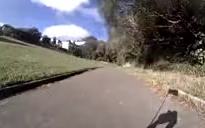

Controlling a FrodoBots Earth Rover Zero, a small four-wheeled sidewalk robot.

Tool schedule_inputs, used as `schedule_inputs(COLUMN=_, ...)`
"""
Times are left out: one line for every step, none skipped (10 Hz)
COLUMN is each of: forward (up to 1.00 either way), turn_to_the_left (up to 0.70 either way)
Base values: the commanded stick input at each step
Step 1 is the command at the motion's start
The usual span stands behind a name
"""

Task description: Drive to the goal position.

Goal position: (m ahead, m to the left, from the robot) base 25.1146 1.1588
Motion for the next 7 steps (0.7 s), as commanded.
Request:
schedule_inputs(forward=0.7, turn_to_the_left=0.0)
schedule_inputs(forward=0.7, turn_to_the_left=0.0)
schedule_inputs(forward=0.7, turn_to_the_left=0.0)
schedule_inputs(forward=0.7, turn_to_the_left=0.0)
schedule_inputs(forward=0.7, turn_to_the_left=0.0)
schedule_inputs(forward=0.7, turn_to_the_left=0.0)
schedule_inputs(forward=0.7, turn_to_the_left=0.0)
